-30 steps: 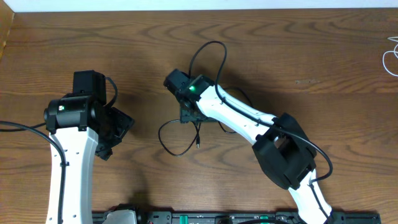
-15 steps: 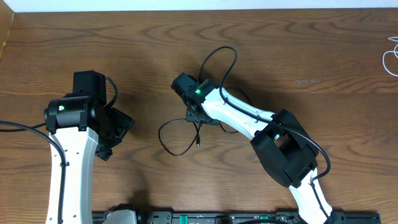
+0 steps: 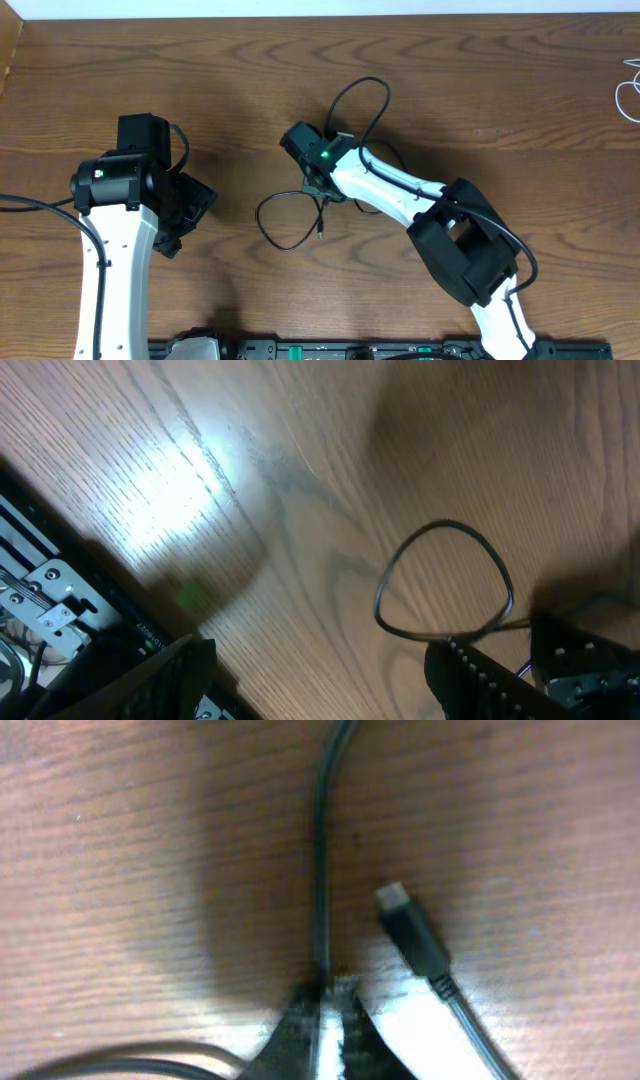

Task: Untangle cables
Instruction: 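Lift the black cable off the table with the right gripper, then carry the black cable to the top right and release it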

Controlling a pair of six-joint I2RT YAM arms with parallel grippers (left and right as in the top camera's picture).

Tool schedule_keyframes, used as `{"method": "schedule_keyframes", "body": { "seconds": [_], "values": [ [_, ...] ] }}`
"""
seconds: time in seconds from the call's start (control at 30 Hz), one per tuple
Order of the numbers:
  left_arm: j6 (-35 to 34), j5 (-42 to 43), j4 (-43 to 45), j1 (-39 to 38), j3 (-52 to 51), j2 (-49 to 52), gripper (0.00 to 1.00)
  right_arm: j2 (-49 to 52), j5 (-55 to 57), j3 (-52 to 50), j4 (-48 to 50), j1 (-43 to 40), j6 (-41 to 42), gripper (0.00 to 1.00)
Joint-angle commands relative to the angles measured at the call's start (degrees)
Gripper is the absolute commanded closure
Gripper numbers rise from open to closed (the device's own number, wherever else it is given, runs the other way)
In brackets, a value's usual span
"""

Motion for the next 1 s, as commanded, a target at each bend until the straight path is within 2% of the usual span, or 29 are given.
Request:
{"method": "schedule_keyframes", "body": {
  "seconds": [0.0, 0.13, 0.4, 0.73, 0.97],
  "values": [
    [-0.31, -0.11, -0.33, 0.24, -0.33, -0.52, 0.27, 2.16, -2.34, -2.36, -0.07, -0.09, 0.79, 0.99],
    [-0.31, -0.11, -0.33, 0.24, -0.33, -0.52, 0.27, 1.68, -4.72, 0.48, -0.11, -1.77, -1.31, 0.99],
    [-0.33, -0.11, -0.33, 0.24, -0.33, -0.52, 0.27, -8.72, -10.05, 8.83, -0.48, -12.17, -12.22, 0.99],
    [-0.35, -0.11, -0.26, 0.24, -0.33, -0.52, 0.27, -22.49, -9.86, 9.14, 1.9, -30.47, -20.24, 0.99],
    [-1.9, -0.11, 0.17, 0.24, -0.33, -0.52, 0.27, -23.1, -10.12, 8.92, 2.93, -33.4, -25.22, 0.99]
  ]
}}
